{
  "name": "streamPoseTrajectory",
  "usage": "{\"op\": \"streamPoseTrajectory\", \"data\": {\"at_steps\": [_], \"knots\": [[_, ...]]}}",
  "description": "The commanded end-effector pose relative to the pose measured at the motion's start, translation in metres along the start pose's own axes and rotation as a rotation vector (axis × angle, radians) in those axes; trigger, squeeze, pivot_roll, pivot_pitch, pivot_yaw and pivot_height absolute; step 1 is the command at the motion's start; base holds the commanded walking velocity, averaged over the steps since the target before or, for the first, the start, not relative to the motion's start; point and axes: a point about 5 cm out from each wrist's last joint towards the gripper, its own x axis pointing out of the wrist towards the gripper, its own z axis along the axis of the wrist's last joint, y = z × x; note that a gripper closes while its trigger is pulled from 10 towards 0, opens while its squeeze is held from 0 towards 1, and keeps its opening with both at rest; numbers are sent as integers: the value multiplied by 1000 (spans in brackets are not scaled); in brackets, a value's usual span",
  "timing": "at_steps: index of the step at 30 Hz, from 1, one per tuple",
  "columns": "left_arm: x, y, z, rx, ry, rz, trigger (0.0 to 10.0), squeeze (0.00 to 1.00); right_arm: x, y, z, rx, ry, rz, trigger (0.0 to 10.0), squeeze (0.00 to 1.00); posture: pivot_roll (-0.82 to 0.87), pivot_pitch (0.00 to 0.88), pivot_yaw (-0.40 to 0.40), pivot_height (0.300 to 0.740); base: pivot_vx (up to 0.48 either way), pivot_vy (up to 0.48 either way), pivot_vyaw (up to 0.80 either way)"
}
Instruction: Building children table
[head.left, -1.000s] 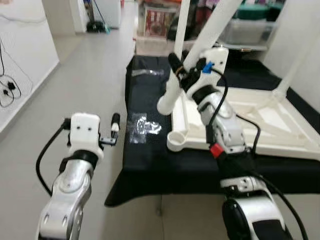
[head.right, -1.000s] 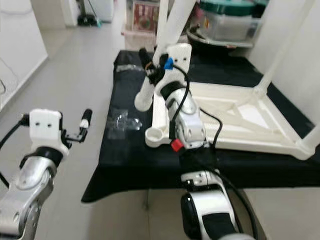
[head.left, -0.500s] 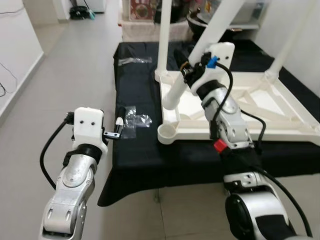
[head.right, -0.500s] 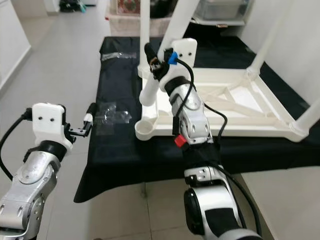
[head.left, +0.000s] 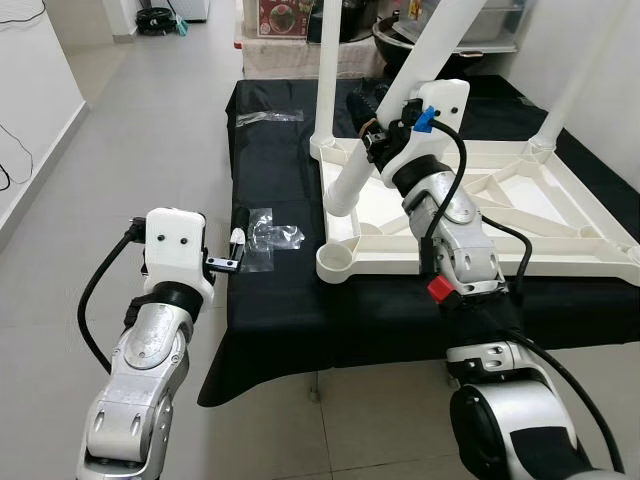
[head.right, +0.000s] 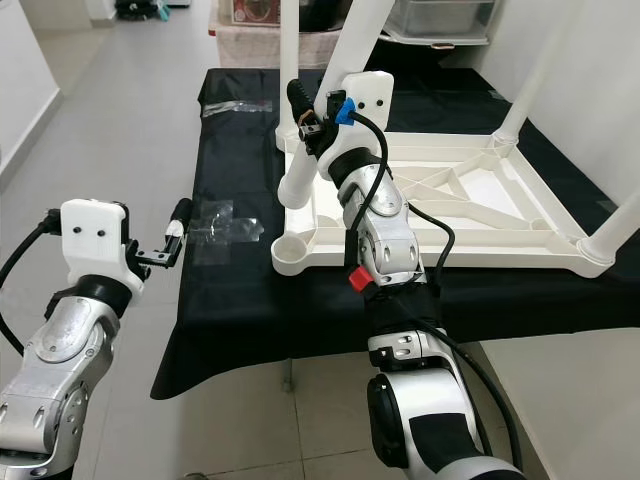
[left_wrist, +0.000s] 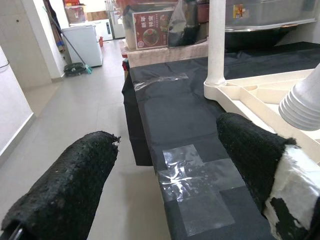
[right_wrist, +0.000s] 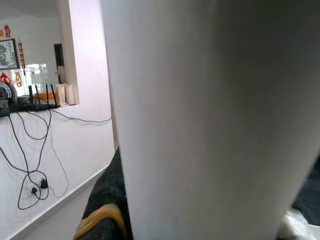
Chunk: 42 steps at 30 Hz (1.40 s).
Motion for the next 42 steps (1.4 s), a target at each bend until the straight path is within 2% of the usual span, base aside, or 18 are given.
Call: {"op": "streamPoseTrajectory", "data": {"at_steps": [1, 9, 37, 39, 42], "knots": [[1, 1, 1, 31, -10, -2, 10000, 0, -1, 1, 4, -3, -16, 3, 10000, 0, 100, 99, -68, 740, 416, 0, 0], [2, 3, 2, 11, -6, 17, 10000, 0, -1, 2, 4, -4, -15, 5, 10000, 0, 101, 99, -71, 740, 424, 0, 0], [4, 7, 0, 3, 2, 49, 10000, 0, 1, 1, 8, -11, -30, 8, 10000, 0, 98, 101, -73, 740, 0, 0, 0], [2, 3, -1, -15, 8, 26, 10000, 0, 6, -4, 6, -2, -2, 47, 10000, 0, 97, 105, -74, 740, 0, 0, 0], [-7, -11, -3, -77, 31, -108, 10000, 0, 16, -13, -4, 14, 132, 172, 10000, 0, 108, 123, -81, 740, 0, 0, 0]]}}
